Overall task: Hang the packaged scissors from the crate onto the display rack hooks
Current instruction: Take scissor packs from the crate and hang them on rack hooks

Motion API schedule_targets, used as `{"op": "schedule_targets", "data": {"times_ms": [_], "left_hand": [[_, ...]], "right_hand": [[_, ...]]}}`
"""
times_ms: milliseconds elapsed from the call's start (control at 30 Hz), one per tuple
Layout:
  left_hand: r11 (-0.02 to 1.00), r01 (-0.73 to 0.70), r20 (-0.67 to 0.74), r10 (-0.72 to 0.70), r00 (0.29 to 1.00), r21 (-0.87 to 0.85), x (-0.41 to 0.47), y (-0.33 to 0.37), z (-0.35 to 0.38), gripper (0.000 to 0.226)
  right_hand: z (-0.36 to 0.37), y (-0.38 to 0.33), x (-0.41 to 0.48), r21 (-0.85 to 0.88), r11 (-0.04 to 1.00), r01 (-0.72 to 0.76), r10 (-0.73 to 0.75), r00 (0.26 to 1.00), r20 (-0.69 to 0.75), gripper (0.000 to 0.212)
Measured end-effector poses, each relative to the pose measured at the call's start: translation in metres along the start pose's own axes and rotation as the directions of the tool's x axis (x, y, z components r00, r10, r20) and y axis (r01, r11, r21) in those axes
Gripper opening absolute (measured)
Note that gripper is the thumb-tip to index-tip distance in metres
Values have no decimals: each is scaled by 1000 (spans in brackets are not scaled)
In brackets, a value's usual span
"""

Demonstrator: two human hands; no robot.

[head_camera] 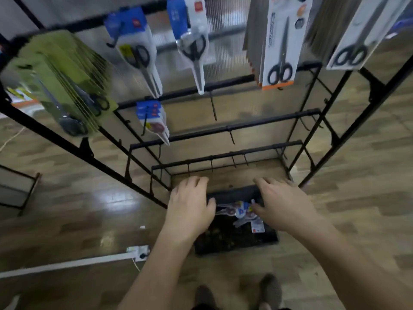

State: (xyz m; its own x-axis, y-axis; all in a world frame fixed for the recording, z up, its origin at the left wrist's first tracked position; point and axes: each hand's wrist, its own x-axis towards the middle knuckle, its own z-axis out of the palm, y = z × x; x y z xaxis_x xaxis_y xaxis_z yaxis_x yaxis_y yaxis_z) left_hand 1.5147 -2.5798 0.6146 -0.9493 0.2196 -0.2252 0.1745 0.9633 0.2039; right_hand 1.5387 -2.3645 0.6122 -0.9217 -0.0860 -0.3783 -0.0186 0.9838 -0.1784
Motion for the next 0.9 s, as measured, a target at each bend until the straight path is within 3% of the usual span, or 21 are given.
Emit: {"op": "schedule_targets", "data": {"times_ms": [100,233,400,533,633,700,767,800,900], "left_hand": [[999,41,102,-38,994,-26,14,-8,59,56],[996,84,271,-69,960,-44,64,-35,189,56],[998,58,373,-49,927,-13,182,-81,408,51],[996,86,437,-68,897,-22,273,-116,589,44],[994,114,488,-98,867,-3,321,-136,707,52],[989,149,505,-127,853,-4,344,-145,770,64],[988,158,484,-137,864,-2,360,-152,818,71],[990,140,447,-127,885,4,365,-155,835,73],[986,169,325,-156,933,-10,378,-163,866,79]], "right_hand": [[48,22,30,-10,1000,-18,18,997,81,54],[160,62,104,11,998,-67,61,952,300,60],[374,115,239,16,989,-147,120,862,492,55],[567,159,350,165,915,-369,211,784,584,66],[711,189,422,355,711,-606,341,740,580,88],[779,200,455,533,359,-766,462,642,612,96],[805,193,471,607,40,-794,504,540,674,113],[818,191,477,640,-55,-766,546,514,662,126],[888,208,505,674,-202,-710,650,418,635,164]]}}
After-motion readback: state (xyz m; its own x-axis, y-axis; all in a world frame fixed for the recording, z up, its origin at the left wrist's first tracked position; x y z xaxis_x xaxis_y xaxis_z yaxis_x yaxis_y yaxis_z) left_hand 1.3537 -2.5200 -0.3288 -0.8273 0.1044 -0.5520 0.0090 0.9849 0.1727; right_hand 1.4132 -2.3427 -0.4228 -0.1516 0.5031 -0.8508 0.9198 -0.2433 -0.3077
